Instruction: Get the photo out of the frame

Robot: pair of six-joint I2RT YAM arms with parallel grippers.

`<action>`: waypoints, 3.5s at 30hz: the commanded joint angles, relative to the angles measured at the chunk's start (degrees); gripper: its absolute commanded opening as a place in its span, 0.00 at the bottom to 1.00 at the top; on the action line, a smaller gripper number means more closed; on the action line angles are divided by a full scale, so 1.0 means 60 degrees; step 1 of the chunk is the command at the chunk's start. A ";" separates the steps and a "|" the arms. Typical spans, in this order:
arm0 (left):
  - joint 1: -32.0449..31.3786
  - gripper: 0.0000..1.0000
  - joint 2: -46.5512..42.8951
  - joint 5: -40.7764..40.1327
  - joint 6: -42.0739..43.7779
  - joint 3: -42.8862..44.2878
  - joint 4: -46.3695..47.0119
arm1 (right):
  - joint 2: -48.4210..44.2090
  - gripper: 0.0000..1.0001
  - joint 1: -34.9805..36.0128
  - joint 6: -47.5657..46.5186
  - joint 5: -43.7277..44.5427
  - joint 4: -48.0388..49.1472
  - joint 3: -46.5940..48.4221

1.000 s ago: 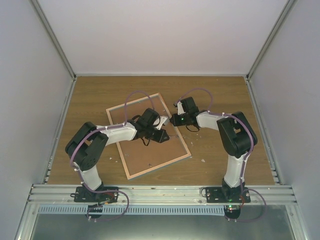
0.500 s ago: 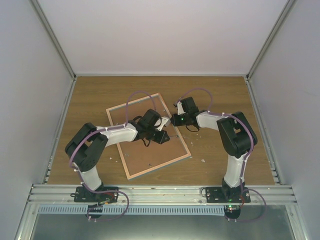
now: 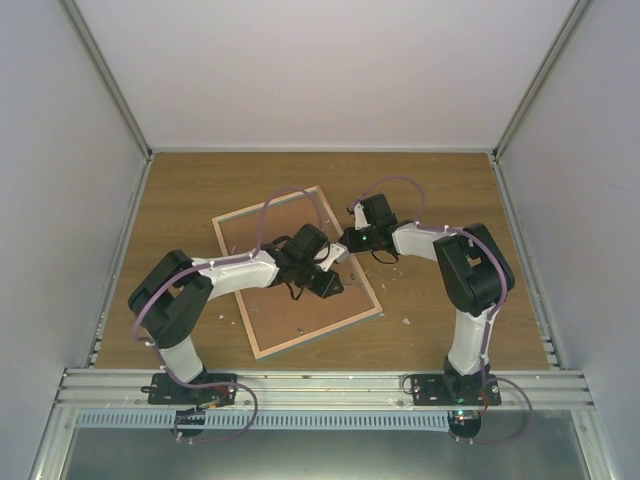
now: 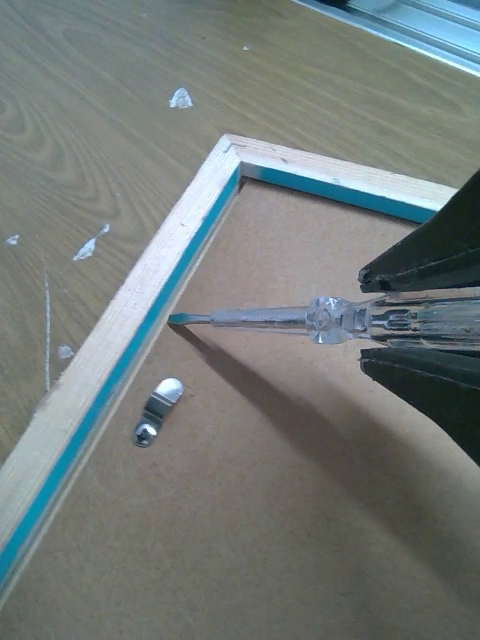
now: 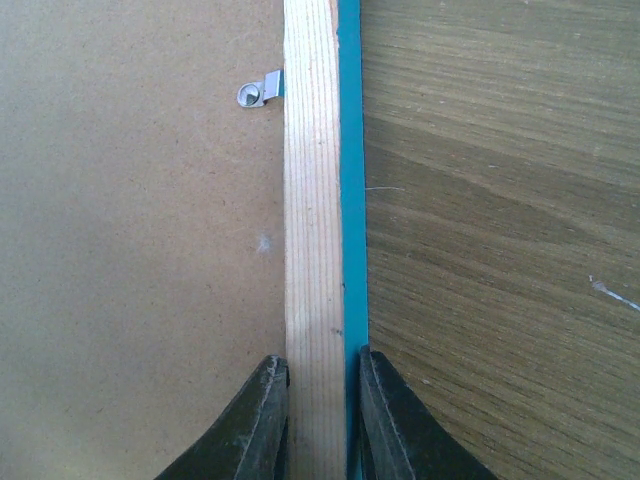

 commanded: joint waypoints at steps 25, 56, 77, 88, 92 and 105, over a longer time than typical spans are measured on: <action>0.1478 0.00 -0.2417 -0.1439 -0.1424 -0.1174 0.0735 | -0.1340 0.01 0.0085 0.0797 0.0525 -0.0766 -0.1933; 0.2435 0.00 0.1585 -0.0540 -0.1118 0.1779 0.1356 | -0.1026 0.00 0.0172 0.0650 0.0332 -0.0180 -0.2377; 0.2047 0.00 0.2066 0.0093 -0.0451 0.2032 0.0638 | -0.1069 0.01 0.0181 0.0569 0.0495 -0.0273 -0.2333; 0.1778 0.00 0.1779 -0.0461 -0.0270 0.2177 -0.0203 | -0.1156 0.00 0.0164 0.0505 0.0687 -0.0359 -0.2285; 0.1790 0.00 0.1130 -0.0738 -0.0527 0.1886 -0.0025 | -0.1212 0.01 0.0160 0.0522 0.0789 -0.0348 -0.2318; 0.1930 0.00 0.1167 -0.1141 -0.1013 0.1987 0.0613 | -0.1184 0.01 0.0168 0.0523 0.0760 -0.0373 -0.2185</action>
